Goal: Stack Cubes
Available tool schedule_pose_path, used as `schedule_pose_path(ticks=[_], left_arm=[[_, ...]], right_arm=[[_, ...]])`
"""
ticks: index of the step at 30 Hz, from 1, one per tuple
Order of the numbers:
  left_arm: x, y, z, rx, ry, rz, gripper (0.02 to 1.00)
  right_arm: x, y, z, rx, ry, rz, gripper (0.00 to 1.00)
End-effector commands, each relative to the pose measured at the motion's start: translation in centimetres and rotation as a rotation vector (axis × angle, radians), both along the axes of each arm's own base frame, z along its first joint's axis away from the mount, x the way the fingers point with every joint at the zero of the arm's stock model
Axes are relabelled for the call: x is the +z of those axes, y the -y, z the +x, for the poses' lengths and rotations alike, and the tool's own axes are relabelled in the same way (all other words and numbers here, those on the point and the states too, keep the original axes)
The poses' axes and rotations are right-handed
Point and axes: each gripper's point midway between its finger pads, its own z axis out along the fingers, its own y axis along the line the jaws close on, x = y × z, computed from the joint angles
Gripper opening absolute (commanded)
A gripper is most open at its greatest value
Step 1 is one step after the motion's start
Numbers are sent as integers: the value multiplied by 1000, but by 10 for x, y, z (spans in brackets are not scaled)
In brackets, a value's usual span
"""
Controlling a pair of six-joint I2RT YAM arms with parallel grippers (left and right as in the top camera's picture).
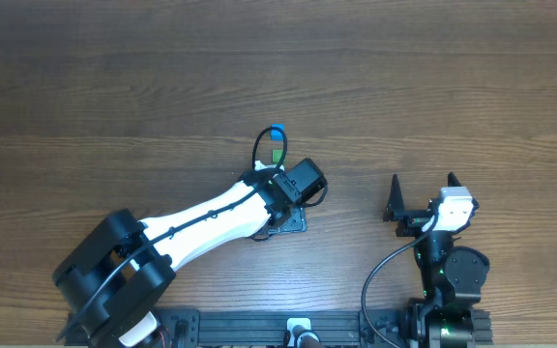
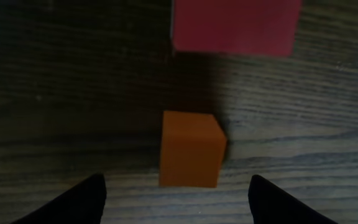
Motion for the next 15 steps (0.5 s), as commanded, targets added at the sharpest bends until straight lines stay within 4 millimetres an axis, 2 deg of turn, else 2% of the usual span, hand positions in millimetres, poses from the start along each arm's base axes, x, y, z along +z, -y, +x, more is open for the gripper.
schedule_pose_path(ticks=[1,8,15], left_arm=[[-2,-2,6,12,25,12,728],[-14,-2,8,15,24,32,665],[-15,-1,12,17,39,31,599]], right_arm=[[-2,0,0,-1,1,-2,991],[-2,0,0,-1,1,-2,991],[-2,0,0,-1,1,-2,993]])
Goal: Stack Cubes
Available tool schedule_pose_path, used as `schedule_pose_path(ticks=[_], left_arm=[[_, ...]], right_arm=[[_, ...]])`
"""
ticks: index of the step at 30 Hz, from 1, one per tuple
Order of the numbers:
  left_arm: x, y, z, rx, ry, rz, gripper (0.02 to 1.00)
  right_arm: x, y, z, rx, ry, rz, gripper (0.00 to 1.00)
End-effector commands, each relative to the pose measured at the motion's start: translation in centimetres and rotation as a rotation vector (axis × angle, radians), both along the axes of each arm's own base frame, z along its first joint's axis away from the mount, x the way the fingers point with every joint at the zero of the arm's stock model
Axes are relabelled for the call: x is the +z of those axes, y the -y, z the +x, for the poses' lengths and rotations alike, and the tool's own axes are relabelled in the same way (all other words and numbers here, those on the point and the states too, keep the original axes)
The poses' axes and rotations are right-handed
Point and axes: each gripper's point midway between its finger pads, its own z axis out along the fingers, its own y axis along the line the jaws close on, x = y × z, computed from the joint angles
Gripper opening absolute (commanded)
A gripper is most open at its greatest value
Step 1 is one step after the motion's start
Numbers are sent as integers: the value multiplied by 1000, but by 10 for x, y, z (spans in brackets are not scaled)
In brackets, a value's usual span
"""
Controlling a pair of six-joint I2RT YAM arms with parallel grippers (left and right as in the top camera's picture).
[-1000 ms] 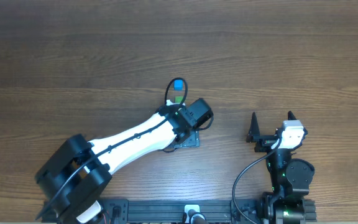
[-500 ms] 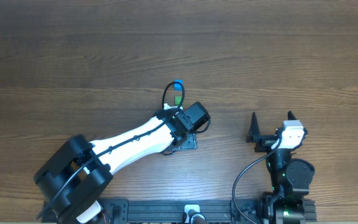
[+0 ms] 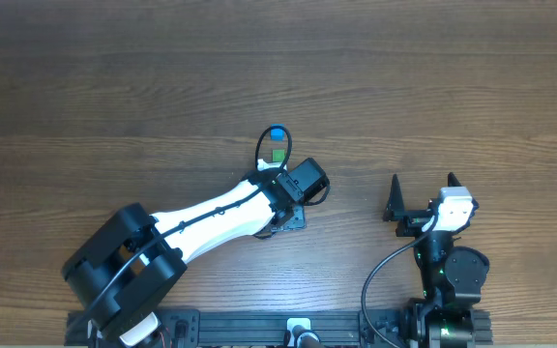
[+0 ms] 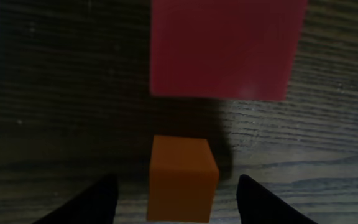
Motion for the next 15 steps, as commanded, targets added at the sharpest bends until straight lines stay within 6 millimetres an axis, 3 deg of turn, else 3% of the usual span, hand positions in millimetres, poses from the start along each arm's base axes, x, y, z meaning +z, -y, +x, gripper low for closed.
schedule_pose_path(ticks=[1,7,15], left_arm=[[-5,-5,4,12,13,26,586],[-5,-7,5,11,12,28,415],[-5,-7,5,10,11,29,303]], right_arm=[[-2,0,0,-1,1,-2,993],[-2,0,0,-1,1,-2,991],[-2,0,0,-1,1,-2,991]])
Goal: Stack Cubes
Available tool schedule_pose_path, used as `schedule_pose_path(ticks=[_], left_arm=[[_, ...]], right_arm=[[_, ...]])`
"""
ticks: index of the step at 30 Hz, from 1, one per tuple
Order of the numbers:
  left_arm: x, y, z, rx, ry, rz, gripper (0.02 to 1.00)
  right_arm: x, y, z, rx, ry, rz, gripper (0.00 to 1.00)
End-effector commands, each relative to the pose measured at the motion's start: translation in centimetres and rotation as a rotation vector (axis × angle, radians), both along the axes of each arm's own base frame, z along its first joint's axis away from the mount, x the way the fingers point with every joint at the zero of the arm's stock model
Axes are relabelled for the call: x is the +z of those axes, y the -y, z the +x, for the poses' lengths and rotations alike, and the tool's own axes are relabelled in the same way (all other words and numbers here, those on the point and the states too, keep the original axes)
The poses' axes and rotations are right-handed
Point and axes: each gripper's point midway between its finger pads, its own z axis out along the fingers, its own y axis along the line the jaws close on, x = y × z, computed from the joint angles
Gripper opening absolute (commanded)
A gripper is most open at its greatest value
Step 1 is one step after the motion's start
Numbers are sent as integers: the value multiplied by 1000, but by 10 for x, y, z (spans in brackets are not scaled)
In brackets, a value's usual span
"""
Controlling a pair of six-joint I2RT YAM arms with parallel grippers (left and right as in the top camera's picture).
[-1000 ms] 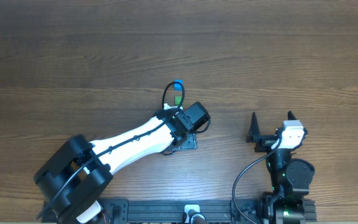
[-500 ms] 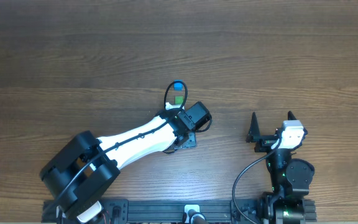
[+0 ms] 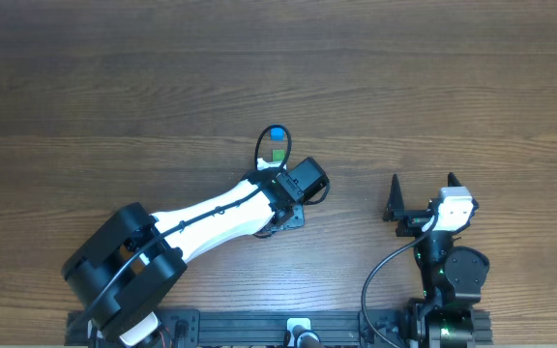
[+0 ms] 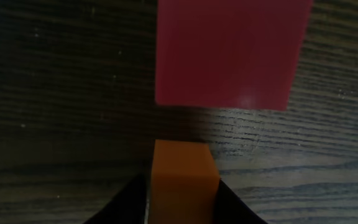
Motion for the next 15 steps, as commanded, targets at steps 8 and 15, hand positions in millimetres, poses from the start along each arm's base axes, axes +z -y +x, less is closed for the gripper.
schedule_pose_path(ticks=[8,15], left_arm=[[-2,-6,3,6,6,22,255],[24,-6,2,5,34,-12,248]], right_arm=[[-2,0,0,-1,1,-2,991],[-2,0,0,-1,1,-2,993]])
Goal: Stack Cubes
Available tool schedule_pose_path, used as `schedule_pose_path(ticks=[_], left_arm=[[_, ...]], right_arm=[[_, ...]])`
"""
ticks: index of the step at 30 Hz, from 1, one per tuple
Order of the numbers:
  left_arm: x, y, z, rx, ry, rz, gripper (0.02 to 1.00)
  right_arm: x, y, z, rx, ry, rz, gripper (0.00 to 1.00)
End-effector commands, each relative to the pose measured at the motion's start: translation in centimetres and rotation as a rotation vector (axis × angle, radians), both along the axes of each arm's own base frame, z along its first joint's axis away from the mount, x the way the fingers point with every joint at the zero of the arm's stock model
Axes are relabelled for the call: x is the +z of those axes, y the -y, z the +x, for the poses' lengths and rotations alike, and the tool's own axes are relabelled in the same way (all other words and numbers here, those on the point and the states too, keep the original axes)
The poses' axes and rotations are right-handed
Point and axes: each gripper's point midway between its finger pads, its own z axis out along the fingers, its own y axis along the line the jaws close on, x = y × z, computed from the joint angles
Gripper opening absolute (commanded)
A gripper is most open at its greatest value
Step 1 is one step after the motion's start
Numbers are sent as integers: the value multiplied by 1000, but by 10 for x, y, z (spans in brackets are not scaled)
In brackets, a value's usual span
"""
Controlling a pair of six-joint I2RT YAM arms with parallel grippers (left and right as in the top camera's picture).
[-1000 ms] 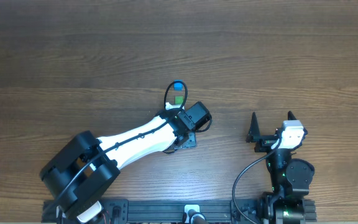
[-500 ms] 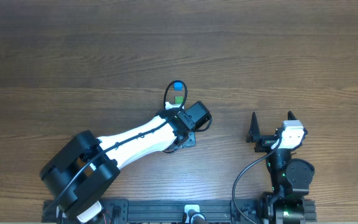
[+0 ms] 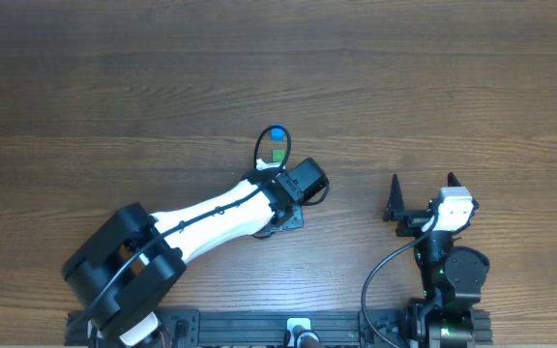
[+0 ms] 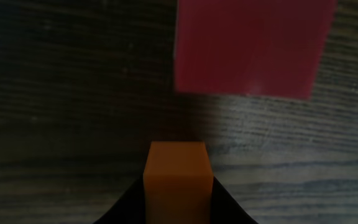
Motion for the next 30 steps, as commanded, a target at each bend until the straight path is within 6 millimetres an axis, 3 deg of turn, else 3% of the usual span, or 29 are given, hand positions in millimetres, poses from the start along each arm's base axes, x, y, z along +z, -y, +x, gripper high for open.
schedule_pose_path(ticks=[1,8,14,22,30], left_arm=[[29,-1,6,0,51,-32,246],[72,2,19,-26,90,-11,237],[104,12,48,-44,153,-59,242],[94,10,71,-73,130,-43,222],[76,11,69,-76,79,-26,224]], right_arm=[[-2,0,0,-1,1,-2,991],[-2,0,0,-1,1,-2,991],[-2,0,0,-1,1,-2,993],[-2,0,0,-1,1,-2,991],[-2,0,0,-1,1,-2,991]])
